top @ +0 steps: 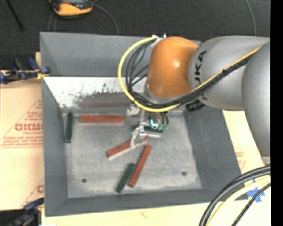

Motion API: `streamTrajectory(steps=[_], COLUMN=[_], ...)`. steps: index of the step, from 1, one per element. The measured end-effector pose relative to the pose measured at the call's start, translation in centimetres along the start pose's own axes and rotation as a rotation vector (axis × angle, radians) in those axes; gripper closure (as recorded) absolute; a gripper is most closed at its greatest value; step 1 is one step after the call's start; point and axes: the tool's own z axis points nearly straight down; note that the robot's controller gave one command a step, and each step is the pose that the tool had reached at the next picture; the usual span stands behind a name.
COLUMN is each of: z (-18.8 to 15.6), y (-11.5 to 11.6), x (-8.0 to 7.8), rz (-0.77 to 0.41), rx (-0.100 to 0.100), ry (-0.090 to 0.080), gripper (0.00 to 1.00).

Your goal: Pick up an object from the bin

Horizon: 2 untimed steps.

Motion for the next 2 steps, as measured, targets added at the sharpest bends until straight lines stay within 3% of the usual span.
streamTrajectory(steps=[2], z=[-0.34], y=[-0.02], x=[-0.12], rz=[0.001], rx=[0.000], ry=[-0.007], gripper=[0.00])
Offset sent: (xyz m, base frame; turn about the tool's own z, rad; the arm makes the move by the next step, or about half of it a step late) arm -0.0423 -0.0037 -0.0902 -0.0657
